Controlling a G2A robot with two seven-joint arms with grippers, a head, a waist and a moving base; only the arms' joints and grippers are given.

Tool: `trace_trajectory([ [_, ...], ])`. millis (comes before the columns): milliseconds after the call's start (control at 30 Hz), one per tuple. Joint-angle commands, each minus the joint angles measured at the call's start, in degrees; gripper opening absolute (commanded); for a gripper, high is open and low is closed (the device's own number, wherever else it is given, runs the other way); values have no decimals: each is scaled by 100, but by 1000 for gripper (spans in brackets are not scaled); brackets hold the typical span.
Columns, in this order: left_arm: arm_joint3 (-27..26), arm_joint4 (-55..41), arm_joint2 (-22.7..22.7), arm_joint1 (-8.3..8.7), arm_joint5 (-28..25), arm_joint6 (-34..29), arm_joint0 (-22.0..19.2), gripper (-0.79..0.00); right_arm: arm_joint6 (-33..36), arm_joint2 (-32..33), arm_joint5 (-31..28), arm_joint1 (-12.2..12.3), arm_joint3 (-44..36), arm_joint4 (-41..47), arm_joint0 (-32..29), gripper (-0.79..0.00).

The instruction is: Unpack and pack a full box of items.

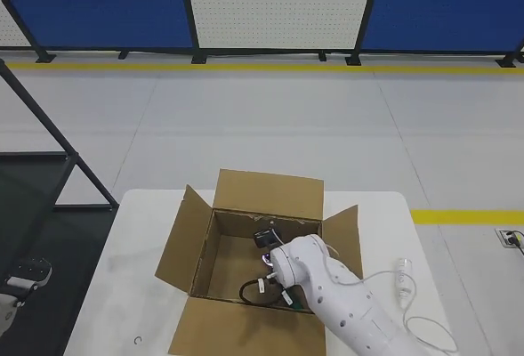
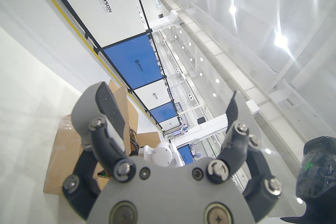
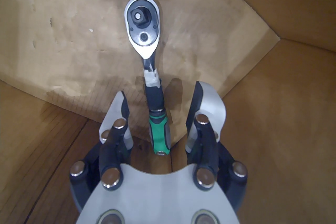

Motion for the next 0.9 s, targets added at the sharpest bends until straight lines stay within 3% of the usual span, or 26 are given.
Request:
trace_trajectory([
  [0,0,0,0,0,0,0,0,0,-37,-16,-39,-40,170,66,46,-363],
  [367,0,0,0,0,0,0,0,0,-320,-96,-203,-268,972,350,260,-434],
  [567,0,0,0,0,0,0,0,0,-409,-118,-262,-366,1218,426,352,-613],
  [667,0,0,0,0,0,0,0,0,-472,-100,-252,-397,1255,428,395,-785],
  [867,0,0,0,0,0,0,0,0,-444,7,-128,-381,957,278,401,-785],
])
